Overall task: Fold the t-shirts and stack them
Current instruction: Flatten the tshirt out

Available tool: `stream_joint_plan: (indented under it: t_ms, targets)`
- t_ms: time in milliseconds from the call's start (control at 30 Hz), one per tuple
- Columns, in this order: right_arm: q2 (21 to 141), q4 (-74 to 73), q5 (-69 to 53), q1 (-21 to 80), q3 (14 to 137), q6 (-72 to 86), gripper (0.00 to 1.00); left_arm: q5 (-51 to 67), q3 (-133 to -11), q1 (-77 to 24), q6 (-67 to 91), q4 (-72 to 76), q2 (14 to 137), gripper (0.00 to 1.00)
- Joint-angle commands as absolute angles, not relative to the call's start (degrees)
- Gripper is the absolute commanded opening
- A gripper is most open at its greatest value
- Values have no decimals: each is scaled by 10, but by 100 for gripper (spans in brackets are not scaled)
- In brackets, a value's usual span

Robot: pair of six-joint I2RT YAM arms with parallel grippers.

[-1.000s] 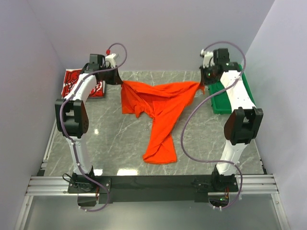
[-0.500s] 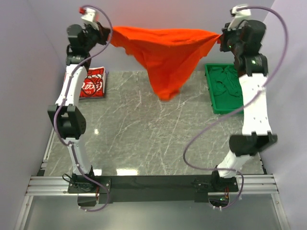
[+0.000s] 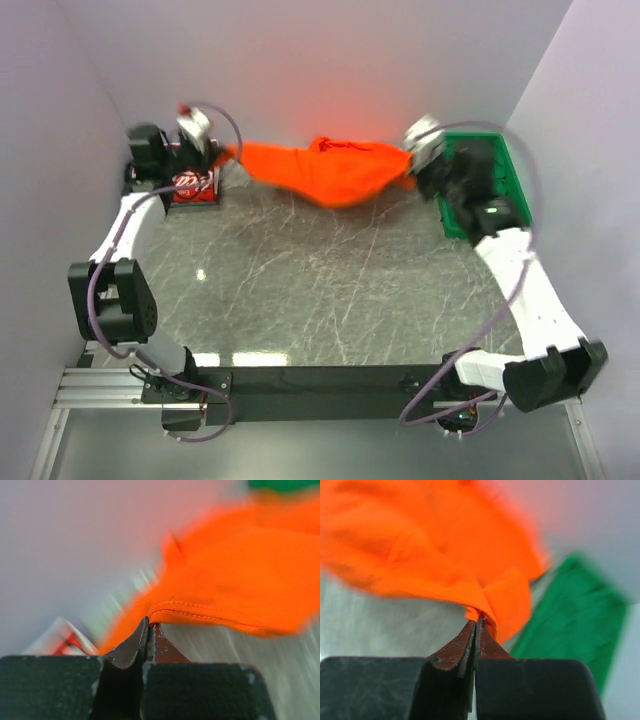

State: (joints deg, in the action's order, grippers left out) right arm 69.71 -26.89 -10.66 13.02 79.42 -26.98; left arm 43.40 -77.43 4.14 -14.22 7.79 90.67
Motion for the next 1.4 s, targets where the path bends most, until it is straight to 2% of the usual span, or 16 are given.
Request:
stream_joint_plan:
  t_ms: [0,133,200,233,267,367,400,467,533,600,667,800,900,1067,1233,1367]
  targets:
    - [683,-355,-101,195,662,-368,0,515,-674,40,-353,-137,906,1]
    - [664,-410,-118,272,576,-398,0,505,-606,40,-546,-273,892,1]
    - [673,-439,-134,307,551,-399,0,489,-580,37,-589,-306,896,2]
    - [674,-443,-143,334,544,-397,0,471,-575,35,-630,-342,904,3]
    - [676,-458,-150,352,538,-398,0,463,-570,35,-645,-354,909,9]
    - [711,-520,-182,415,561,-396,21,433,-573,35,-686,-413,925,24]
    - [720,-536,-194,425,574,-385,36,428,-582,37,-702,-429,927,28]
    - [736,-560,-206,425,628,-364,44,434,-592,46,-704,-465,918,37]
    - [756,-557,-208,397,668,-331,50,448,-615,68,-678,-476,901,41]
    - [798,-555,-226,324,727,-316,52,461,-635,76,-617,-473,892,44]
    - [870,-566,-236,276,787,-312,51,461,-632,76,-563,-420,878,43]
    - [993,-554,-183,216,871,-260,35,378,-607,45,-365,-309,879,41]
    - [1074,-537,-132,206,921,-229,27,317,-627,7,-276,-272,917,36]
    - [1175,-541,-89,195,976,-201,23,259,-697,-18,-187,-274,1011,33]
    - [1198,-545,-57,193,942,-198,20,225,-758,-32,-142,-288,1097,29]
    - [1184,-565,-80,198,895,-202,20,202,-890,-47,-120,-315,1194,27]
